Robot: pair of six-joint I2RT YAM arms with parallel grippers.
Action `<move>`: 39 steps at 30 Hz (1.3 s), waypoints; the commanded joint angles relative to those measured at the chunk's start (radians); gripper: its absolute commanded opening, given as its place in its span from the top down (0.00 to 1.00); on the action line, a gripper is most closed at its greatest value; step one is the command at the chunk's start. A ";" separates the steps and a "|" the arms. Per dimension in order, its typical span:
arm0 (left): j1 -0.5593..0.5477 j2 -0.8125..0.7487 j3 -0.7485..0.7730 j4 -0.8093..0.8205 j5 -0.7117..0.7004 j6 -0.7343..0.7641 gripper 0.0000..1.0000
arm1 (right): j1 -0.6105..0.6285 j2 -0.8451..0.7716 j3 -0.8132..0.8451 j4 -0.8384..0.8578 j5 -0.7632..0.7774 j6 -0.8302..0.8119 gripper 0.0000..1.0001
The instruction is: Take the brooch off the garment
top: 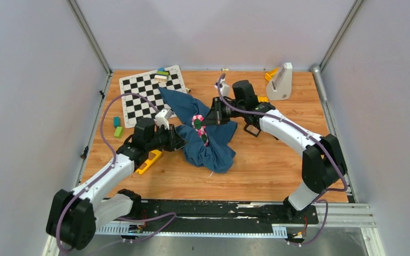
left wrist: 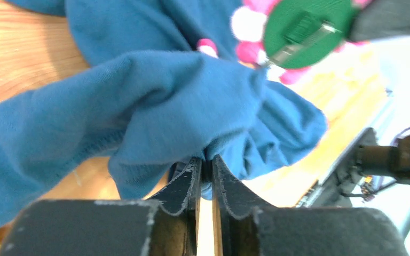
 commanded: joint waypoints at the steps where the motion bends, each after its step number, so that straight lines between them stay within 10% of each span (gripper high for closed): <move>1: 0.002 -0.172 0.011 -0.047 0.109 -0.041 0.78 | -0.085 -0.035 -0.039 0.090 -0.304 0.151 1.00; 17: 0.002 -0.216 0.065 -0.089 0.078 -0.070 0.50 | -0.163 -0.128 -0.054 0.061 -0.427 0.189 1.00; 24: 0.002 -0.170 0.099 -0.098 0.045 -0.087 0.47 | 0.037 -0.205 -0.002 -0.082 0.080 -0.166 1.00; 30: 0.002 -0.186 0.106 -0.130 0.017 -0.156 0.47 | 0.222 -0.236 -0.126 0.124 0.488 -0.478 1.00; 39: 0.008 -0.344 0.148 -0.317 -0.058 -0.229 0.49 | 0.402 -0.288 -0.363 0.501 0.708 -1.134 1.00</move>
